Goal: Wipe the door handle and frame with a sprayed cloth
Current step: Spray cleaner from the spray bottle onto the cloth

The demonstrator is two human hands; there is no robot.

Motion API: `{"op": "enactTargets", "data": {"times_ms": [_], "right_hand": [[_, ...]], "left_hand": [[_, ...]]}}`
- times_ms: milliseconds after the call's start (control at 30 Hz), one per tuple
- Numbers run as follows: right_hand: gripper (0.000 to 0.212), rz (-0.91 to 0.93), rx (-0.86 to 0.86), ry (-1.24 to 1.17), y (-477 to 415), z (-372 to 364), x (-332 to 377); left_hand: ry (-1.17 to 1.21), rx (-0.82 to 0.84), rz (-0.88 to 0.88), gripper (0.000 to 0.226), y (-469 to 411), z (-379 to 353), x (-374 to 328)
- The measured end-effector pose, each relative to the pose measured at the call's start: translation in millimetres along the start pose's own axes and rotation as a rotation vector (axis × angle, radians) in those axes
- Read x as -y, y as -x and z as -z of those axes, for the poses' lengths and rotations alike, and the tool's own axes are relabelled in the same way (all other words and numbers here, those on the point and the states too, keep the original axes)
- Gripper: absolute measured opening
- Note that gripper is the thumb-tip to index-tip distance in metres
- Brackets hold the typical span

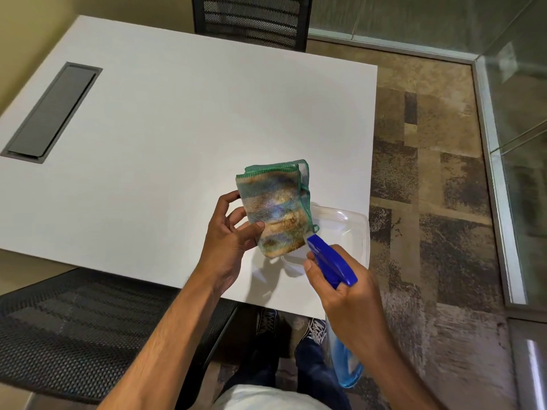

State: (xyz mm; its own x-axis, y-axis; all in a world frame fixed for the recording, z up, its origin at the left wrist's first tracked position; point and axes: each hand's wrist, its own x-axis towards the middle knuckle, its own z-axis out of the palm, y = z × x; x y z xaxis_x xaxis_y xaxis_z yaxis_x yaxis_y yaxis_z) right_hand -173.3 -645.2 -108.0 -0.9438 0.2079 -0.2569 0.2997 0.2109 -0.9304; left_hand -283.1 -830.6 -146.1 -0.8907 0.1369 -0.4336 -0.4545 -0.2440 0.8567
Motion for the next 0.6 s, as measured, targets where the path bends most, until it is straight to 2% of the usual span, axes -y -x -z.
{"op": "enactTargets", "data": {"times_ms": [300, 467, 600], "right_hand": [[0.012, -0.041, -0.041, 0.118, 5.9, -6.9, -5.3], [0.018, -0.069, -0.06, 0.115, 7.1, -2.6, -5.3], [0.015, -0.04, -0.068, 0.118, 9.8, 10.9, 5.0]], "left_hand": [[0.007, -0.034, 0.001, 0.059, -2.1, -3.5, -4.1], [0.008, -0.035, 0.009, 0.06, -3.7, -3.5, -4.6], [0.022, -0.026, 0.014, 0.06, -5.1, -2.0, -5.6]]}}
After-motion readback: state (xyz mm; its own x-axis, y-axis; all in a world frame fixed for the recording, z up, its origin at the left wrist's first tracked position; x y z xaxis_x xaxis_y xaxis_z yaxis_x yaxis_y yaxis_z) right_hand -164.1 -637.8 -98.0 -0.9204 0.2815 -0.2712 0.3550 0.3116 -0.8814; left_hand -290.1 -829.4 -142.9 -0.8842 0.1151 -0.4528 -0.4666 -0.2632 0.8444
